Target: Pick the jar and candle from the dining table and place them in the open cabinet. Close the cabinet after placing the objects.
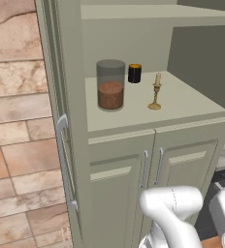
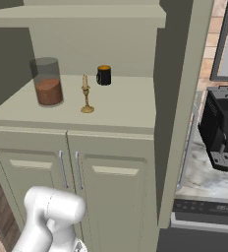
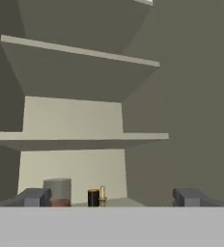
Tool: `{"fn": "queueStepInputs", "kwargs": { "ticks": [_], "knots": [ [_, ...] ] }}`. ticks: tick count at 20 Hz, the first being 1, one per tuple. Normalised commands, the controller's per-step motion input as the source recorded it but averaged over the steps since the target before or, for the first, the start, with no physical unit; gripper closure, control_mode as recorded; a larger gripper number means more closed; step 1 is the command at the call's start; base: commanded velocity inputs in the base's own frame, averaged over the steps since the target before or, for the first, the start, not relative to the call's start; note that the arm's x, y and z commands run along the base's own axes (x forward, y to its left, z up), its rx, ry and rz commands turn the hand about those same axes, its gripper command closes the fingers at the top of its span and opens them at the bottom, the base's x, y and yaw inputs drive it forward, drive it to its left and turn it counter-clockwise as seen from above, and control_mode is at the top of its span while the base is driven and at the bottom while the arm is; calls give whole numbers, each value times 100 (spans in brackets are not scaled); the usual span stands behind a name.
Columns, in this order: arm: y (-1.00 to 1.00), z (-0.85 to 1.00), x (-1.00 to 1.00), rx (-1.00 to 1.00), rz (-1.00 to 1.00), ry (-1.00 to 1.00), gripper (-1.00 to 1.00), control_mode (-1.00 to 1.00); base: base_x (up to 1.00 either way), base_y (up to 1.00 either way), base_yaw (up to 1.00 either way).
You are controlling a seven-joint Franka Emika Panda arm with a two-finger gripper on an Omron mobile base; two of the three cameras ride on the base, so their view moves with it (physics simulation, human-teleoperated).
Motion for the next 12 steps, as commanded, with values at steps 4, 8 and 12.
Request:
{"fn": "queueStepInputs", "kwargs": {
  "ticks": [4,8,12],
  "knots": [
    [34,-18,-14,-10,0,-13,-100,-100,0,0,0],
    [26,-13,-15,-6,0,-11,-100,-100,0,0,0],
    [26,-14,-6,-4,0,-2,-100,-100,0,0,0]
  ]
}}
